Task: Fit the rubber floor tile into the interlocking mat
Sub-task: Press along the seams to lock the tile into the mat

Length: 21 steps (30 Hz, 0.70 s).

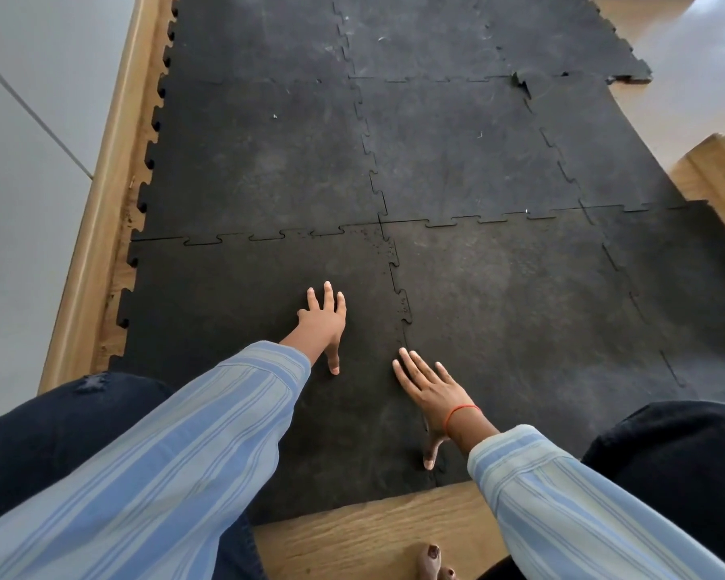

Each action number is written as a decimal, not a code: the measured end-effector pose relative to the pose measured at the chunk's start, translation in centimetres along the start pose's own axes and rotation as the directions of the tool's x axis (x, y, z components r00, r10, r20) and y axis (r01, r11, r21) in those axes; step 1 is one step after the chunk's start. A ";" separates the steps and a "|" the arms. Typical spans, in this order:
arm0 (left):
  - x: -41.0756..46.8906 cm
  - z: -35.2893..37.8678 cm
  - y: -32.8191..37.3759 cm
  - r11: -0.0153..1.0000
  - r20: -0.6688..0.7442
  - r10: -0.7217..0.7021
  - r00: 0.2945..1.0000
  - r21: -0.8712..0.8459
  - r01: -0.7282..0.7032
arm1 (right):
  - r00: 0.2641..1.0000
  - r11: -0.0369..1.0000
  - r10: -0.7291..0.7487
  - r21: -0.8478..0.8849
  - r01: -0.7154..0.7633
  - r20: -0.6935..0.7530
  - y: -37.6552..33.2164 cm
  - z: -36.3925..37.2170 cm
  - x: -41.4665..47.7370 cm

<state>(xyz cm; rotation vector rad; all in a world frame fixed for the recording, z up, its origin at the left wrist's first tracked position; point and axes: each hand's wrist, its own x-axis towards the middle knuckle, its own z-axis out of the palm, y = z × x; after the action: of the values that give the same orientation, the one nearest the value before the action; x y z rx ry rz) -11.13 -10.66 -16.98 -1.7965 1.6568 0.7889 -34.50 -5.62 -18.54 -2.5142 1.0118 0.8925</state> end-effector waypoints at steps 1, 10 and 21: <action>0.0 0.0 0.0 1.000 0.000 0.000 1.000 -0.005 0.000 | 1.000 1.000 0.005 0.027 -0.005 0.012 0.1 -0.1 0.3; 0.6 1.0 -1.2 0.999 -0.031 0.040 0.999 -0.030 -0.041 | 0.961 0.915 0.272 0.323 -0.243 -0.049 0.5 -3.6 6.4; 3.6 -1.1 -4.4 0.988 -0.105 0.077 0.992 -0.125 -0.090 | 0.971 0.917 0.240 0.324 -0.233 0.020 3.8 -9.2 12.0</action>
<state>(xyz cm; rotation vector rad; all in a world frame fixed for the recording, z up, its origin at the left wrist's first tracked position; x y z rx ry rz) -6.51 -13.59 -18.87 -1.8927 1.7920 0.8752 -26.42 -18.92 -19.28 -2.1607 1.3698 0.6942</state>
